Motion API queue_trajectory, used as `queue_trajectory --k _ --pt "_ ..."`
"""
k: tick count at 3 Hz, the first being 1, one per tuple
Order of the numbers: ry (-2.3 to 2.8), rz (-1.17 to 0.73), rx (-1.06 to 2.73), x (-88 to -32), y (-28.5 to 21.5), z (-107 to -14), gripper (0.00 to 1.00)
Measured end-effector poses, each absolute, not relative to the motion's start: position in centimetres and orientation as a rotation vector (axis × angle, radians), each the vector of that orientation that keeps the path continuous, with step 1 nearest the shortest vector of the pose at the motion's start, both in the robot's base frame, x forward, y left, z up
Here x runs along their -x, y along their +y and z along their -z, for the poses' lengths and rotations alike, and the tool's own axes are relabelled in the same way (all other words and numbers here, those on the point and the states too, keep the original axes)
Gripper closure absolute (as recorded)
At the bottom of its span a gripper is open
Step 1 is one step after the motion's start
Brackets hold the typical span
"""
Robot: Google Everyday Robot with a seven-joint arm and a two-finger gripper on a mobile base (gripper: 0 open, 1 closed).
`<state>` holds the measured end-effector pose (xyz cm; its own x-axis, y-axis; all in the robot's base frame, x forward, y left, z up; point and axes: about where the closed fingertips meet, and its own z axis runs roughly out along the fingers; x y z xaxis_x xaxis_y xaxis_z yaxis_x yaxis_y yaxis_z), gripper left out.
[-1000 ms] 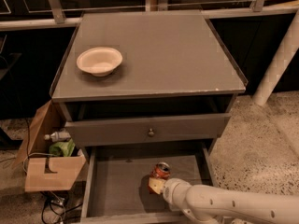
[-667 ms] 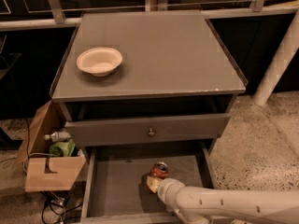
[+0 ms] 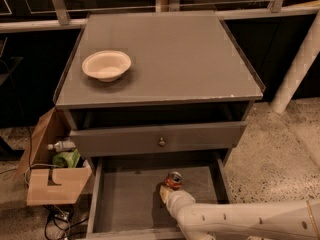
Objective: Place coke can into middle drawer
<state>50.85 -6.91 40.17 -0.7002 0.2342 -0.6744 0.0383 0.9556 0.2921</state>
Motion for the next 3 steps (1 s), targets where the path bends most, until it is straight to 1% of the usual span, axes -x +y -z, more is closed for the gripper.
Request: queue_trajectory --k 3 --pt "2.189 -0.151 -0.278 -50.5 -7.1 -41.3 1.00"
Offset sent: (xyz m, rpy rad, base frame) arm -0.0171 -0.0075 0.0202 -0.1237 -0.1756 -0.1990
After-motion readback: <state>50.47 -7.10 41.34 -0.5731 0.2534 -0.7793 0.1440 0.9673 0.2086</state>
